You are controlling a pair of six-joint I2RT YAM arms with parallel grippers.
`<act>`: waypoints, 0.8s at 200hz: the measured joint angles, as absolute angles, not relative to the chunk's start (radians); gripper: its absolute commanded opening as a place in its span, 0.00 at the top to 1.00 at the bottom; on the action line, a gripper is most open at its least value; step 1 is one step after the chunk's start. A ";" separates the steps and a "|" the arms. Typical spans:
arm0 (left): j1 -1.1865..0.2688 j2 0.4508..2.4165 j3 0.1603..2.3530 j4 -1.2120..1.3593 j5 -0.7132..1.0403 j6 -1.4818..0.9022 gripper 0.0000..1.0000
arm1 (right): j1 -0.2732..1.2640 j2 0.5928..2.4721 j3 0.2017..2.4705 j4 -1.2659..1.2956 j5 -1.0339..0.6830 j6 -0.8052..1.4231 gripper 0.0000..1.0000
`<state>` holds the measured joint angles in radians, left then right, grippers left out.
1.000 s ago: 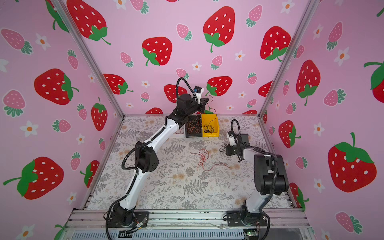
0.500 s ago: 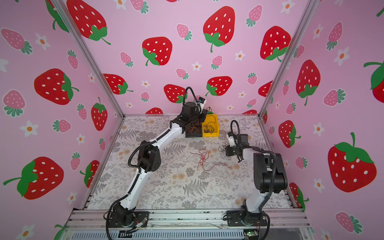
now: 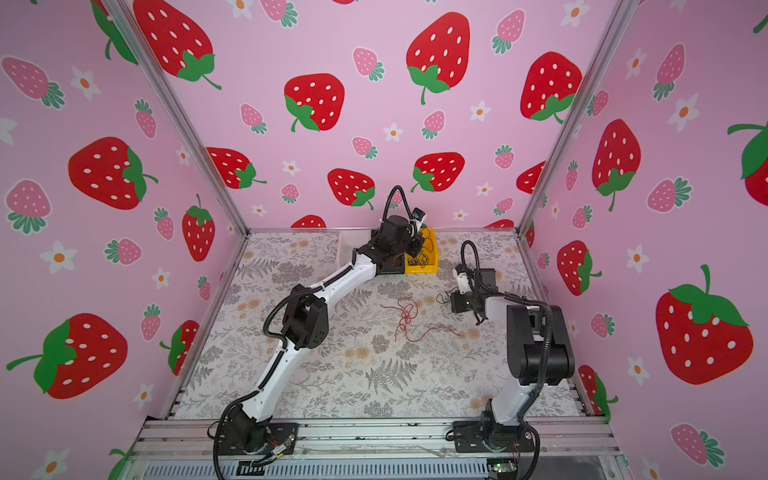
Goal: Untangle the cables
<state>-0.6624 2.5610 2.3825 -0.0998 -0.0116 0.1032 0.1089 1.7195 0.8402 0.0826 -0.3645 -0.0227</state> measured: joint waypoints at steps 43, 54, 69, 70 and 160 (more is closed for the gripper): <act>-0.668 2.578 2.377 -0.142 -0.055 0.111 0.65 | 0.109 1.719 0.840 0.082 -0.365 -0.021 1.00; -0.668 2.578 2.377 -0.155 -0.064 0.111 0.59 | 0.109 1.719 0.840 0.082 -0.365 -0.020 1.00; -0.665 2.578 2.377 -0.157 -0.072 0.105 0.54 | 0.109 1.718 0.840 0.082 -0.365 -0.019 1.00; -0.665 2.578 2.377 -0.157 -0.072 0.105 0.54 | 0.109 1.718 0.840 0.082 -0.365 -0.019 1.00; -0.681 2.423 2.302 -0.154 -0.012 0.127 0.33 | 0.109 1.596 0.841 0.079 -0.373 0.009 1.00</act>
<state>-0.6811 2.4233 2.3024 -0.1539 -0.0120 0.1272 0.1089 1.5955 0.8406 0.0792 -0.3733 0.0093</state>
